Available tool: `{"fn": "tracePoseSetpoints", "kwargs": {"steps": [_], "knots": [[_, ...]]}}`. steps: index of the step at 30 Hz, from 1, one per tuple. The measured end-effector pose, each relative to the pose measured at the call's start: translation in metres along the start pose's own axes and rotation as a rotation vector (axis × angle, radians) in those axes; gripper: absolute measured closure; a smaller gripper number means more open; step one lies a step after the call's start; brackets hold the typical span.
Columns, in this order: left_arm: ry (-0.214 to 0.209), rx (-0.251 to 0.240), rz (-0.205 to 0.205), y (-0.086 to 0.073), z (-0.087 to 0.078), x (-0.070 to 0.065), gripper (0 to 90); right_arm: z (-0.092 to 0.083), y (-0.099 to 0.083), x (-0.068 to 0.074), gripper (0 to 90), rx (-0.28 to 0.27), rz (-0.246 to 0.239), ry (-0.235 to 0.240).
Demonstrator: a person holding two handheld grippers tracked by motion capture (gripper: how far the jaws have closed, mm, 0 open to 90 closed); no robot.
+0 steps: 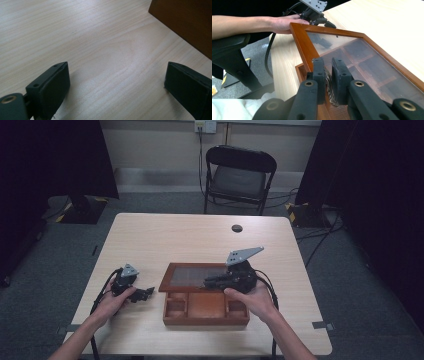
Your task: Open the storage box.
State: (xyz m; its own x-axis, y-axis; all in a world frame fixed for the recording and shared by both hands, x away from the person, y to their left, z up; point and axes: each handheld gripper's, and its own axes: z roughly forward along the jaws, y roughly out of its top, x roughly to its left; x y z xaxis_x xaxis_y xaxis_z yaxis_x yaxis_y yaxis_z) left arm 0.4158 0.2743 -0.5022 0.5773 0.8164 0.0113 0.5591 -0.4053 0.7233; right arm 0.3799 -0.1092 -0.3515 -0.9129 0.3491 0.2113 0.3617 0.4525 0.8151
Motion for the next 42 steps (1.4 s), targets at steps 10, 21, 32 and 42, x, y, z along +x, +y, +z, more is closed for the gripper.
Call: {"fn": "tracePoseSetpoints", "kwargs": {"steps": [10,21,32,42], "knots": [[-0.007,-0.005,-0.015,0.000,0.001,-0.001,5.6,-0.003,0.007,-0.004,82.3,-0.013,-0.001,-0.001],[-0.005,0.000,-0.001,0.000,0.000,0.000,5.6,-0.004,0.012,-0.007,82.3,-0.019,0.005,0.000],[-0.004,-0.002,-0.002,0.000,0.000,0.000,5.5,-0.006,0.017,-0.010,82.4,-0.023,0.014,0.001],[-0.005,-0.002,-0.005,0.000,0.000,0.000,5.5,-0.008,0.023,-0.013,82.5,-0.042,0.026,-0.012]]}}
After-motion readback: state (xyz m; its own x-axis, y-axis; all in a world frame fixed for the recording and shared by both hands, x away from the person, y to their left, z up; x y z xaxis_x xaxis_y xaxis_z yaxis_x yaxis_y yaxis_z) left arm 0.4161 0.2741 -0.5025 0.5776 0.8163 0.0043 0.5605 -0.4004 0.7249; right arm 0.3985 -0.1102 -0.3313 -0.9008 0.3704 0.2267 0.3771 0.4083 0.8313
